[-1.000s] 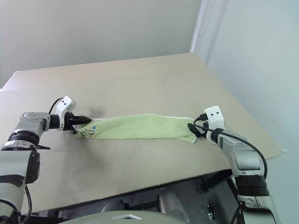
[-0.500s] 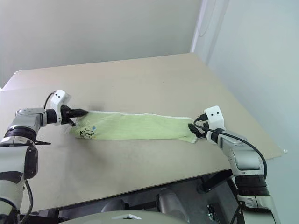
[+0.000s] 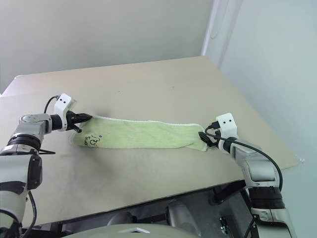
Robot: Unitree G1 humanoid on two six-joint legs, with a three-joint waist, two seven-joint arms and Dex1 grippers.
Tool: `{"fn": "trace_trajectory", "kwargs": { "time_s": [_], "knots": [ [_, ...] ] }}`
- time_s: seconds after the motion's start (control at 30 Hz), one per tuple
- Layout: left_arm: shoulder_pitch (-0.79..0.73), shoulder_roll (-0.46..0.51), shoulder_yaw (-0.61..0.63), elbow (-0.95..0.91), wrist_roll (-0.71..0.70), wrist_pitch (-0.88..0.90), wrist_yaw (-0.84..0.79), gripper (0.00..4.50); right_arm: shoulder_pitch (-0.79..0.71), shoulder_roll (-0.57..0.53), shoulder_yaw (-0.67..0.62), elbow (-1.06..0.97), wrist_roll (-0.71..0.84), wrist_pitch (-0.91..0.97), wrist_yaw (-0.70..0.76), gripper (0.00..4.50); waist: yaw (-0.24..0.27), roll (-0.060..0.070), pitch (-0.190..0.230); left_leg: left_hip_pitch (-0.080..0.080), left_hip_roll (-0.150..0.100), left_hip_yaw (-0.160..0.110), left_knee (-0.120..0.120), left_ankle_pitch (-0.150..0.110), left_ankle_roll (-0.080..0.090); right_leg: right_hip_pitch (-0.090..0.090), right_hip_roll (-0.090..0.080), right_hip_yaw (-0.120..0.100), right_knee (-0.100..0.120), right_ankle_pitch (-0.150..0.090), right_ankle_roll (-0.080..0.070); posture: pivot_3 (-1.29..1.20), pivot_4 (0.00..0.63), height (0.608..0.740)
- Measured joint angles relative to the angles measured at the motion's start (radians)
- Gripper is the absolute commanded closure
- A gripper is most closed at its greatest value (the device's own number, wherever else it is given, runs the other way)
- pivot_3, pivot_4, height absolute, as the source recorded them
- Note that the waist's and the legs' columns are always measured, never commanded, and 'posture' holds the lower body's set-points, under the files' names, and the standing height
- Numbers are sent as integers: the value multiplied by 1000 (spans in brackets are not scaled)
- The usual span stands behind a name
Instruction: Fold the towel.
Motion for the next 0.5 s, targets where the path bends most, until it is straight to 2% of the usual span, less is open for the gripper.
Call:
{"fn": "trace_trajectory", "kwargs": {
  "time_s": [0.17,0.3,0.37,0.5],
  "knots": [
    [1,0,2,0,0,-34,4,1675,6,10,-21,-29,42,39,10,0,0,0,0,0,0,0,0,0,0,0,0,0,0,0,0,0,0,740],
    [1,10,19,2,-4,-46,91,193,1,32,-84,-70,97,71,4,0,0,0,0,0,0,0,0,0,0,0,0,0,0,0,0,0,0,740],
    [0,22,36,5,-7,-58,122,193,-15,50,-118,-88,129,101,-16,0,-1,0,0,0,0,0,0,0,0,0,0,0,0,0,0,0,0,740],
    [-7,63,61,1,-32,-58,45,193,-71,130,-326,-127,302,277,-121,0,2,0,0,0,0,-1,0,0,0,0,0,0,0,2,-3,0,0,740]
  ]
}}
